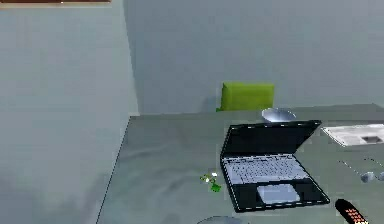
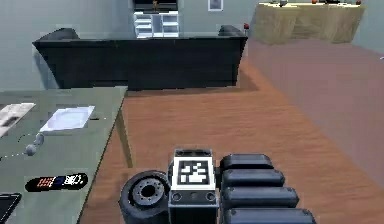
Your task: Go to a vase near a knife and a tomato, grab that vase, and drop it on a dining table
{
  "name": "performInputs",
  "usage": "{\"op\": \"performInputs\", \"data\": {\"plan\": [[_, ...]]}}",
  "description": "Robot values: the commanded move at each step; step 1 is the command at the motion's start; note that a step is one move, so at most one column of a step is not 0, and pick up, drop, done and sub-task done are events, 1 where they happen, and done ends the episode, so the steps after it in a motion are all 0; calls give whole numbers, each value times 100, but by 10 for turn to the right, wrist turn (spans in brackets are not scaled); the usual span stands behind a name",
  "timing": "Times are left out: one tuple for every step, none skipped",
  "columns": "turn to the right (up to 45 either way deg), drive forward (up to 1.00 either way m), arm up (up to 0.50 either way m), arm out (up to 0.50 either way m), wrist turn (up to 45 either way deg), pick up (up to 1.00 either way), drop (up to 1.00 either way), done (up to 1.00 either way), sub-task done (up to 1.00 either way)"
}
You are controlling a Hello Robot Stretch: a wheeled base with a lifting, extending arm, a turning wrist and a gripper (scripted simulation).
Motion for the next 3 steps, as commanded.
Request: {"op": "performInputs", "data": {"plan": [[-450, 0, 0, 0, 0, 0, 0, 0, 0], [-120, 0, 0, 0, 0, 0, 0, 0, 0], [0, 0, 0, 46, 0, 0, 0, 0, 0]]}}
